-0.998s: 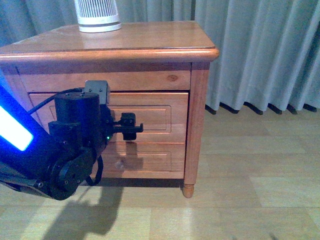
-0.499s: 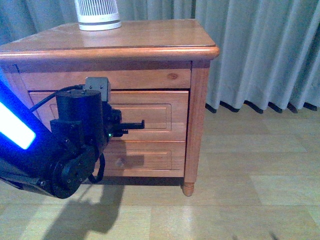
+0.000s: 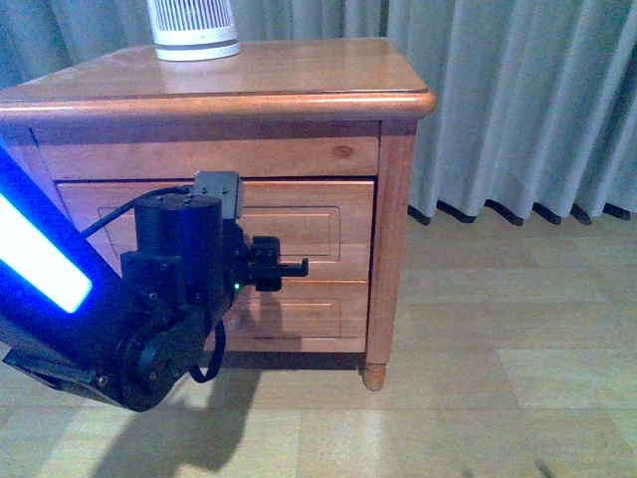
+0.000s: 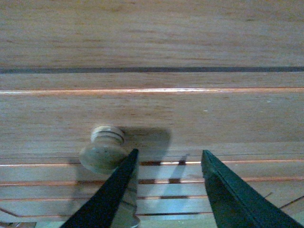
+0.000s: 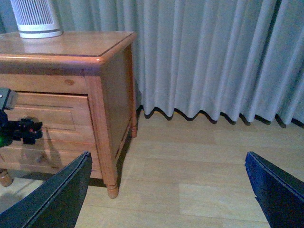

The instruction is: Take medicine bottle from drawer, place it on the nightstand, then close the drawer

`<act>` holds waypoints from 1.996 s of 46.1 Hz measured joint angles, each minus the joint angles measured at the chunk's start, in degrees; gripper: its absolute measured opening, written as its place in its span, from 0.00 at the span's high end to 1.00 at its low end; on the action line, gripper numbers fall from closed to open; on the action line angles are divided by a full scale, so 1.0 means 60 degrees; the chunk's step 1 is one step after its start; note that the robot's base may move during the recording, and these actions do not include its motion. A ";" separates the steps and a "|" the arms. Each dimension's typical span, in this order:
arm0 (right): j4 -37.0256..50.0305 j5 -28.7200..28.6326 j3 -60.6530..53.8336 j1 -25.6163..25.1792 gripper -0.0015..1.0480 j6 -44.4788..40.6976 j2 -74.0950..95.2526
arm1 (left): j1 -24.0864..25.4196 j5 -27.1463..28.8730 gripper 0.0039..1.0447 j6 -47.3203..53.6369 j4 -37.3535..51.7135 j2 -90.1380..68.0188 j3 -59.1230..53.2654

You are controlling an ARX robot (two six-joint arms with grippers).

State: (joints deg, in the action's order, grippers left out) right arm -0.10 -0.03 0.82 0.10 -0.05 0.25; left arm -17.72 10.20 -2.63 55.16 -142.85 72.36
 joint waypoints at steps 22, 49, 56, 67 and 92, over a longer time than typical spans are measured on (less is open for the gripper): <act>0.0000 0.0000 0.0000 0.0000 0.07 0.0000 0.0000 | 0.0004 0.0335 0.06 0.0138 0.0244 0.0058 -0.0572; 0.0000 0.0000 0.0000 0.0000 0.07 0.0000 0.0000 | 0.0437 0.0474 0.06 0.0219 0.0335 0.0273 -0.0834; 0.0000 0.0000 0.0000 0.0000 0.07 0.0000 0.0000 | 0.0433 0.0444 0.06 0.0219 0.0055 0.0270 -0.0331; 0.0000 0.0000 0.0000 0.0000 0.07 0.0000 0.0000 | 0.0390 0.0317 0.06 0.0219 -0.0299 0.0215 0.0168; 0.0000 0.0000 0.0000 0.0000 0.07 0.0000 0.0000 | 0.0372 0.0313 0.11 0.0131 -0.0299 0.0160 0.0168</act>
State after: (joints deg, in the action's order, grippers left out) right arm -0.10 -0.03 0.82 0.10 -0.05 0.25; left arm -15.49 12.08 -1.85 53.36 -141.88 73.36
